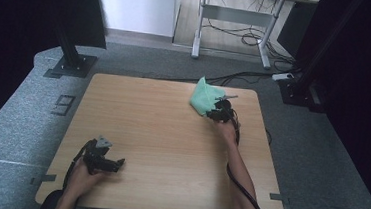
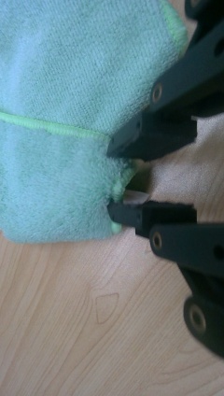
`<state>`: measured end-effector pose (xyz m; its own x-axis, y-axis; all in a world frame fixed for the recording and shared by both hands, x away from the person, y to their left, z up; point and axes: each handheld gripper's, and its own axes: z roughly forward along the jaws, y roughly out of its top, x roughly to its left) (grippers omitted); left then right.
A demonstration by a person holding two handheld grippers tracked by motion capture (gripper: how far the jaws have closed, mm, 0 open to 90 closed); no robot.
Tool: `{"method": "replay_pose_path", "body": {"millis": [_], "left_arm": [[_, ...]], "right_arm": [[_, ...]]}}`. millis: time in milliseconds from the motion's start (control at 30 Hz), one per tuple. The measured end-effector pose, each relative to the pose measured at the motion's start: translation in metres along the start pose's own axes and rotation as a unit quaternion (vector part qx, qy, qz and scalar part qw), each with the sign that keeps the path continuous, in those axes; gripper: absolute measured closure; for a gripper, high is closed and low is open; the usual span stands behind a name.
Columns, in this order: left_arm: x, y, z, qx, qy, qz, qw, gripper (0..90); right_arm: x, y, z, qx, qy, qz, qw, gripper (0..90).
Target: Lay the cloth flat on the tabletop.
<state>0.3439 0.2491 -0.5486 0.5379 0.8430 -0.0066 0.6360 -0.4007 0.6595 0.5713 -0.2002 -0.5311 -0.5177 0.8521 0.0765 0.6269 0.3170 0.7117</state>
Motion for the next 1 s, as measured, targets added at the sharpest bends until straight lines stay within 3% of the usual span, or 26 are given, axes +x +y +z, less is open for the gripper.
{"method": "replay_pose_path", "body": {"millis": [33, 100, 233, 667, 1000], "left_arm": [[0.0, 0.0, 0.0, 0.0, 0.0, 0.0, 1.0, 0.0], [0.0, 0.0, 0.0, 0.0, 0.0, 0.0, 1.0, 0.0], [0.0, 0.0, 0.0, 0.0, 0.0, 0.0, 1.0, 0.0], [0.0, 0.0, 0.0, 0.0, 0.0, 0.0, 1.0, 0.0], [0.0, 0.0, 0.0, 0.0, 0.0, 0.0, 1.0, 0.0]], "right_arm": [[0.0, 0.0, 0.0, 0.002, 0.0, 0.005, 1.0, 76.5], [0.0, 0.0, 0.0, 0.005, -0.001, 0.006, 1.0, 82.9], [0.0, 0.0, -0.002, 0.007, 0.0, 0.004, 1.0, 86.2], [0.01, -0.003, -0.01, 0.003, 0.027, 0.004, 0.9996, 86.7], [0.027, -0.022, -0.023, -0.001, 0.05, -0.008, 0.9987, 86.6]]}}
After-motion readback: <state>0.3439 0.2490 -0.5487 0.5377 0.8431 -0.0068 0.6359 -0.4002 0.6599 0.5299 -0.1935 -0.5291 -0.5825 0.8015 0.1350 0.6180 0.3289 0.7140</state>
